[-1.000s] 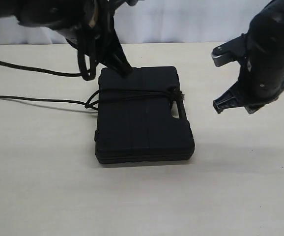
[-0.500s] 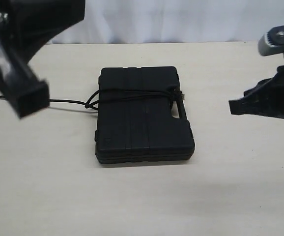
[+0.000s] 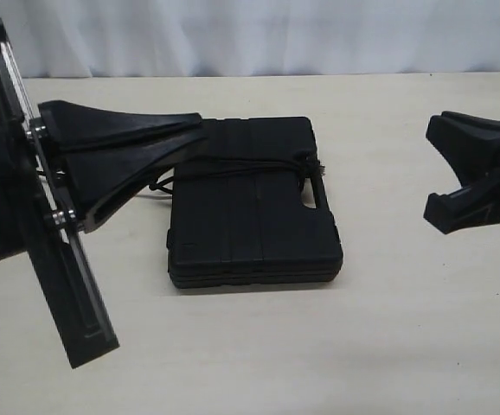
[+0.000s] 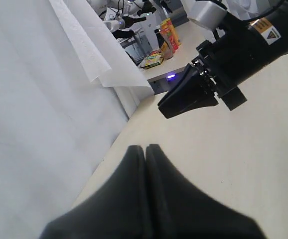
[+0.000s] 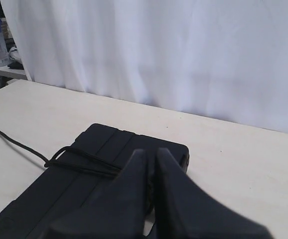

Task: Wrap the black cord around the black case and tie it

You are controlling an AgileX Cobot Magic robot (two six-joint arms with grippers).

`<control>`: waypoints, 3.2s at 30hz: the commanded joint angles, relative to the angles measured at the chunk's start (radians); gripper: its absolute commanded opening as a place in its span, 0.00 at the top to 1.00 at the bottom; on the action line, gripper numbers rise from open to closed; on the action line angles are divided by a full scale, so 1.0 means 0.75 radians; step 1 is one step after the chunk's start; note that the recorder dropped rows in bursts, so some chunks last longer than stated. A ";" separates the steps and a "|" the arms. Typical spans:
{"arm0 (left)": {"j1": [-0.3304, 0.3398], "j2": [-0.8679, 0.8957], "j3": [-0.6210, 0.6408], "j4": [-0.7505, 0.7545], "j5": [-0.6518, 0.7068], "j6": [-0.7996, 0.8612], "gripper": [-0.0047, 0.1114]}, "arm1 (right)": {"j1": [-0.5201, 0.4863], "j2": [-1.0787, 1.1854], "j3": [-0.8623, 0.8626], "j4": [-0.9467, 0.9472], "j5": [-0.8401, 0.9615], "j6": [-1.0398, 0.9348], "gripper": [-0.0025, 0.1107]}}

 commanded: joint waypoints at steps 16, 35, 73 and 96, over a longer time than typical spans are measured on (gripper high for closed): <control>-0.008 -0.351 0.365 -0.441 -0.094 0.002 0.96 | 0.001 -0.036 0.033 -0.005 -0.029 -0.011 0.94; 0.424 -1.199 0.685 -0.731 0.603 0.002 0.96 | -0.008 -0.586 0.471 0.383 0.638 -0.011 0.94; 0.963 -1.199 0.685 -0.898 0.595 0.002 0.96 | -0.402 -1.153 0.471 0.340 0.740 0.010 0.94; 0.963 -1.199 0.685 -0.794 0.839 0.002 0.96 | -0.402 -1.153 0.471 0.160 0.740 0.010 0.94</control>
